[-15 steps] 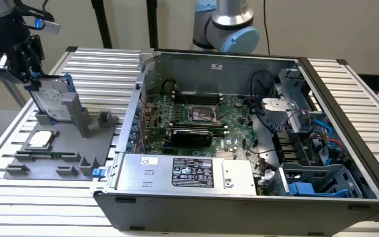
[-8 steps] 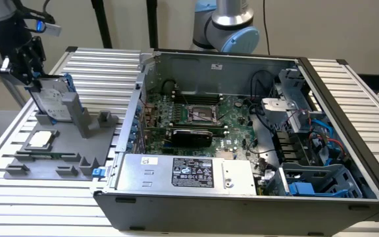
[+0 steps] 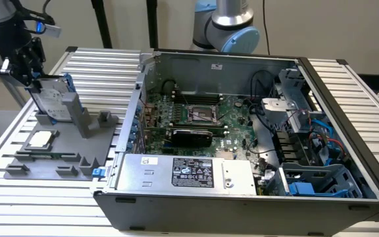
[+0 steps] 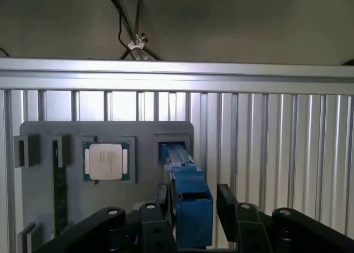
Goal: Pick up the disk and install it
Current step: 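Pick up the disk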
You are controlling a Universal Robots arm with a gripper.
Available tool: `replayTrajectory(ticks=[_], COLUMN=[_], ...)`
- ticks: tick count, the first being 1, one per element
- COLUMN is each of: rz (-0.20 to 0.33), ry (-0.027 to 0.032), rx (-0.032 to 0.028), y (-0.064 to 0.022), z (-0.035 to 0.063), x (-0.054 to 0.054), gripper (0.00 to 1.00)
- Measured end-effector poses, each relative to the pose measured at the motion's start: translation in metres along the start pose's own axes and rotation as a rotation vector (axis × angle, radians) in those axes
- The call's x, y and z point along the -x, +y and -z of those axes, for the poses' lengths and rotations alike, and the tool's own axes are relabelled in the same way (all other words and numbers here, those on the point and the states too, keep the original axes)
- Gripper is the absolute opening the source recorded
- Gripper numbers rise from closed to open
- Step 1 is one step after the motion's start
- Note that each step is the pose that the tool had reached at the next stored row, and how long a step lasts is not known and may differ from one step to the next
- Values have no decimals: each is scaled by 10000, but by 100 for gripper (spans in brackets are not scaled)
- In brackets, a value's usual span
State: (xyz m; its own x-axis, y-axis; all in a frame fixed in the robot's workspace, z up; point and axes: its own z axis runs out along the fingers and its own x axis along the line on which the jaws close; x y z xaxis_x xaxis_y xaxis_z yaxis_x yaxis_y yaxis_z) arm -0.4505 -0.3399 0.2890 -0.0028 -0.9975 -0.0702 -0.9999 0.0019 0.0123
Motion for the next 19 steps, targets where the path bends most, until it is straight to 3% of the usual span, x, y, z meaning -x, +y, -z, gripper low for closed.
replayTrajectory(ticks=[8, 9, 19], rz=[0, 0, 0], ry=[0, 0, -17], rx=[-1, -1, 0], y=[3, 2, 3], z=[-5, -5, -1], x=[-13, -13, -66], gripper=[100, 0, 0])
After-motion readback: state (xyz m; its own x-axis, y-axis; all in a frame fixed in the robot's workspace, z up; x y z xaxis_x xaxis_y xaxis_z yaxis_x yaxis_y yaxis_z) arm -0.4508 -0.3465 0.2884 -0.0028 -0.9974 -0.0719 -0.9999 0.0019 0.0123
